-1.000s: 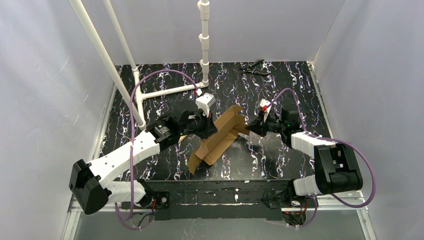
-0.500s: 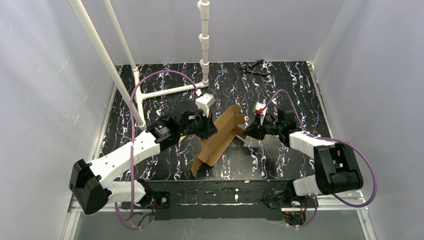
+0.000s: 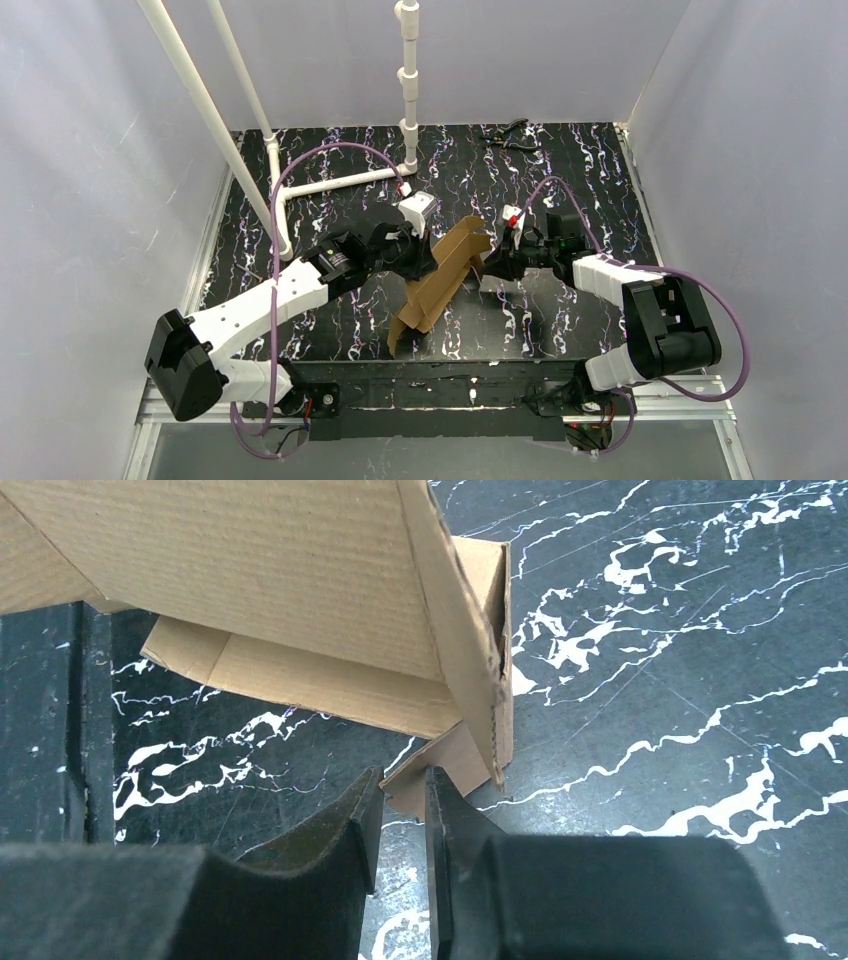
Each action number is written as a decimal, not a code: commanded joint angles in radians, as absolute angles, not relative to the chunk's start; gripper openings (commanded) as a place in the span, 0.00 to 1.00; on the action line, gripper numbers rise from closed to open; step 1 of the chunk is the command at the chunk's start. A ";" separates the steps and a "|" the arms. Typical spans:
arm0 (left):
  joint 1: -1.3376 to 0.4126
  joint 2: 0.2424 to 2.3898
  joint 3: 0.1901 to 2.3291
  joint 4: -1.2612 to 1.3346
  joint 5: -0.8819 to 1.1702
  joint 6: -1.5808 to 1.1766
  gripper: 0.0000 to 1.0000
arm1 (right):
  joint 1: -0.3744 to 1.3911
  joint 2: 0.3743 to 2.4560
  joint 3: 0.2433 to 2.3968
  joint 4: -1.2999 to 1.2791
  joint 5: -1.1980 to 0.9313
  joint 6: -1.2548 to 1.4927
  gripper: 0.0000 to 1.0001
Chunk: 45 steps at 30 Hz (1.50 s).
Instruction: Fold the paper box
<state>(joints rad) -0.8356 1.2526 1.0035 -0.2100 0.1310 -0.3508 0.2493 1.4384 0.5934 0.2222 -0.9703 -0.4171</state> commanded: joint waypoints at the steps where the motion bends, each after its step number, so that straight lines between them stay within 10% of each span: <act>1: -0.845 1.269 1.035 -0.275 0.102 -0.312 0.00 | 0.259 1.454 0.640 0.185 -1.033 -0.439 0.29; 41: -0.865 1.335 1.125 -0.445 0.051 -0.186 0.00 | 0.113 1.574 0.867 -0.492 -1.135 -0.958 0.41; 45: -0.865 1.336 1.127 -0.445 0.049 -0.186 0.00 | 0.112 1.557 0.822 -0.316 -1.080 -0.781 0.54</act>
